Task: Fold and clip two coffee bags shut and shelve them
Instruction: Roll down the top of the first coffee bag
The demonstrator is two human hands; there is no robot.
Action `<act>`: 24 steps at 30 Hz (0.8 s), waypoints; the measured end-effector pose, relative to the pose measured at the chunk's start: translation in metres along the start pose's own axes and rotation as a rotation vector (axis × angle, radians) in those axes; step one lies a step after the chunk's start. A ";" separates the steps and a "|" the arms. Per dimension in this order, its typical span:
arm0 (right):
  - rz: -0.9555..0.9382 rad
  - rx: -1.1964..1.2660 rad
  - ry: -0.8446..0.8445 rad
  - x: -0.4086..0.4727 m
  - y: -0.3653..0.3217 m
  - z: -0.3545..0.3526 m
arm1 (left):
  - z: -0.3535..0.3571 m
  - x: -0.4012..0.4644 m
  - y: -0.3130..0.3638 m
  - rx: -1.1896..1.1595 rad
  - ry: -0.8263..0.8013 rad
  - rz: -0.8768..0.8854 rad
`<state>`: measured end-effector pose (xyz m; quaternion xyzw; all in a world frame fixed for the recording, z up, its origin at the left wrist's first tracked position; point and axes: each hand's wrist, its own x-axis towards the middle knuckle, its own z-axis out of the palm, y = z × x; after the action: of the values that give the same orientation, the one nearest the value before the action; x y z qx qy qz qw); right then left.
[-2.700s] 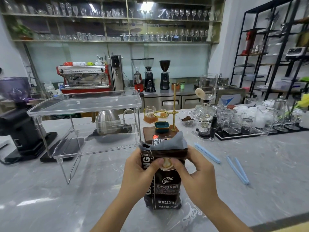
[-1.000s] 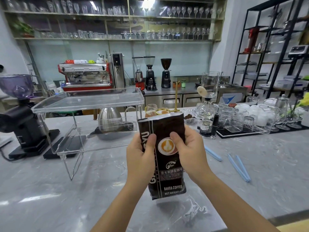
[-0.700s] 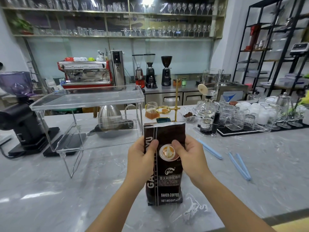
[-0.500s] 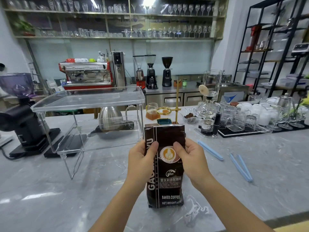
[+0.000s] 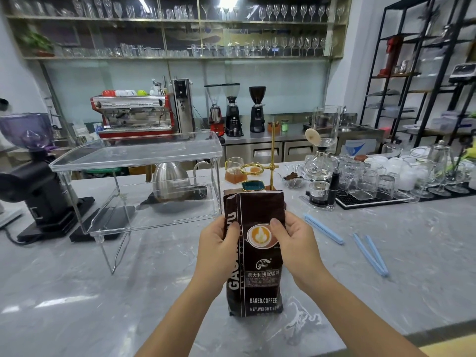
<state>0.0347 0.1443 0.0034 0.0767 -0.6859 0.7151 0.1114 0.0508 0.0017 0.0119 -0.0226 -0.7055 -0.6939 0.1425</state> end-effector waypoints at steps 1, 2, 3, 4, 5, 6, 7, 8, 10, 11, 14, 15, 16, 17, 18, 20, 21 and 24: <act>0.003 0.040 -0.023 0.001 -0.001 -0.003 | -0.002 0.000 0.001 -0.021 -0.003 0.000; 0.007 0.079 -0.045 0.002 -0.003 -0.007 | -0.004 -0.001 0.002 -0.046 -0.004 -0.001; 0.011 0.109 -0.066 0.003 -0.005 -0.012 | -0.006 -0.001 0.003 -0.074 -0.008 -0.004; 0.012 0.133 -0.089 0.004 -0.007 -0.016 | -0.009 -0.002 0.004 -0.104 -0.020 -0.009; 0.009 0.149 -0.113 0.005 -0.007 -0.019 | -0.012 -0.001 0.004 -0.130 -0.038 -0.014; -0.001 0.158 -0.134 0.006 -0.008 -0.022 | -0.015 0.000 0.004 -0.150 -0.056 -0.016; -0.016 0.159 -0.145 0.007 -0.008 -0.024 | -0.018 0.001 0.003 -0.159 -0.069 -0.012; -0.031 0.159 -0.153 0.008 -0.008 -0.026 | -0.020 0.002 0.002 -0.162 -0.076 -0.008; -0.032 0.156 -0.165 0.009 -0.006 -0.029 | -0.022 0.004 0.002 -0.166 -0.082 -0.013; -0.024 0.145 -0.167 0.010 -0.006 -0.029 | -0.023 0.004 0.002 -0.178 -0.077 -0.021; -0.012 0.172 -0.170 0.007 -0.005 -0.032 | -0.022 0.003 0.004 -0.259 -0.058 -0.072; -0.019 0.195 -0.176 0.005 -0.006 -0.033 | -0.021 0.002 0.005 -0.274 -0.065 -0.076; -0.034 0.204 -0.181 0.003 -0.008 -0.033 | -0.021 0.001 0.006 -0.269 -0.070 -0.071; -0.049 0.187 -0.176 0.001 -0.010 -0.033 | -0.020 0.001 0.006 -0.238 -0.067 -0.056; -0.057 0.143 -0.160 0.000 -0.011 -0.032 | -0.019 0.001 0.006 -0.197 -0.061 -0.040; -0.056 0.046 -0.128 -0.001 -0.013 -0.029 | -0.016 0.000 0.006 -0.139 -0.049 -0.025; -0.051 0.032 -0.136 0.000 -0.013 -0.028 | -0.015 0.000 0.006 -0.129 -0.043 -0.024; -0.010 0.063 -0.180 -0.001 -0.016 -0.028 | -0.015 -0.002 0.007 -0.109 -0.047 -0.019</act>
<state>0.0412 0.1728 0.0167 0.1476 -0.6698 0.7260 0.0502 0.0566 -0.0125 0.0181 -0.0398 -0.6700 -0.7319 0.1179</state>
